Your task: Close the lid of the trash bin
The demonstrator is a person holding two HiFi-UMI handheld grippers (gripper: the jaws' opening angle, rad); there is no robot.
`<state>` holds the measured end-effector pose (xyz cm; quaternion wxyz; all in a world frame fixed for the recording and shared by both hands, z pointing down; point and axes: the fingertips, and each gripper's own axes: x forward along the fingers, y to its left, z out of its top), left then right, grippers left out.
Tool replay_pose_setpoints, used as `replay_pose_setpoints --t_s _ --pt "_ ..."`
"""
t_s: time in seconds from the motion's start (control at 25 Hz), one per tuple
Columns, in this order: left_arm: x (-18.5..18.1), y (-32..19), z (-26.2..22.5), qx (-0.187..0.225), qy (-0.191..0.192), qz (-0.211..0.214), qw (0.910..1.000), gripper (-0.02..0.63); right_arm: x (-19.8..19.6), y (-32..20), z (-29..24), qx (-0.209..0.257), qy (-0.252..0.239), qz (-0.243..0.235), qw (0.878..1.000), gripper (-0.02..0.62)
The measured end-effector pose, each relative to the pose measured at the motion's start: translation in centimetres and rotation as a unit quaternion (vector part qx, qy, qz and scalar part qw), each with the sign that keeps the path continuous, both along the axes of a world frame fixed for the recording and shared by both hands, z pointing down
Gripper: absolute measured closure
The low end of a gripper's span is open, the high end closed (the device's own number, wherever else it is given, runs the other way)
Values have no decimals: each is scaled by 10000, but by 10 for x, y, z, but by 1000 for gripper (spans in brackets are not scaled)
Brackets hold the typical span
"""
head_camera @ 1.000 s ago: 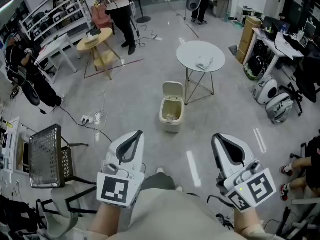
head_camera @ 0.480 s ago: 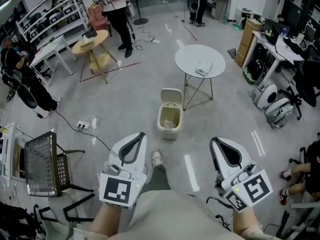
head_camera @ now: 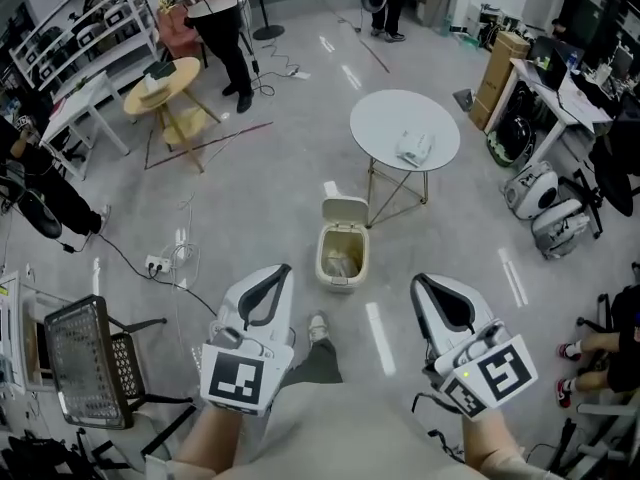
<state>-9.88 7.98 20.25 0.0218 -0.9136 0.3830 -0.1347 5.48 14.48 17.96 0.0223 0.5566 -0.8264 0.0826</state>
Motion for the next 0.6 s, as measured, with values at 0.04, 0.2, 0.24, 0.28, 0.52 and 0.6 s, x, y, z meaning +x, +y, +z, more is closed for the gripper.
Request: replay_pose_setpoints --t_s 0.04,0.2,0.24,0.28,0.52,0.6 --pt "1 -18 1 -24 -34 49 10000 603 0 -17 1 -41 -3 38 10000 592" --pt "3 -86 11 -101 -188 317 9993 603 -6 -86 8 -244 40 137 9996 592" --pt "2 -102 14 -112 -241 385 9989 603 -7 -103 10 -294 73 156 9994 592" --pt "1 -118 18 -108 -299 454 9985 603 -7 -119 13 -338 103 181 9992 592" --pt "-3 -194 32 -241 -344 655 9970 603 -6 -198 24 -479 113 397 9980 592" --pt "-1 -211 35 -296 -339 697 9966 603 -3 -217 27 -523 106 468 9975 592"
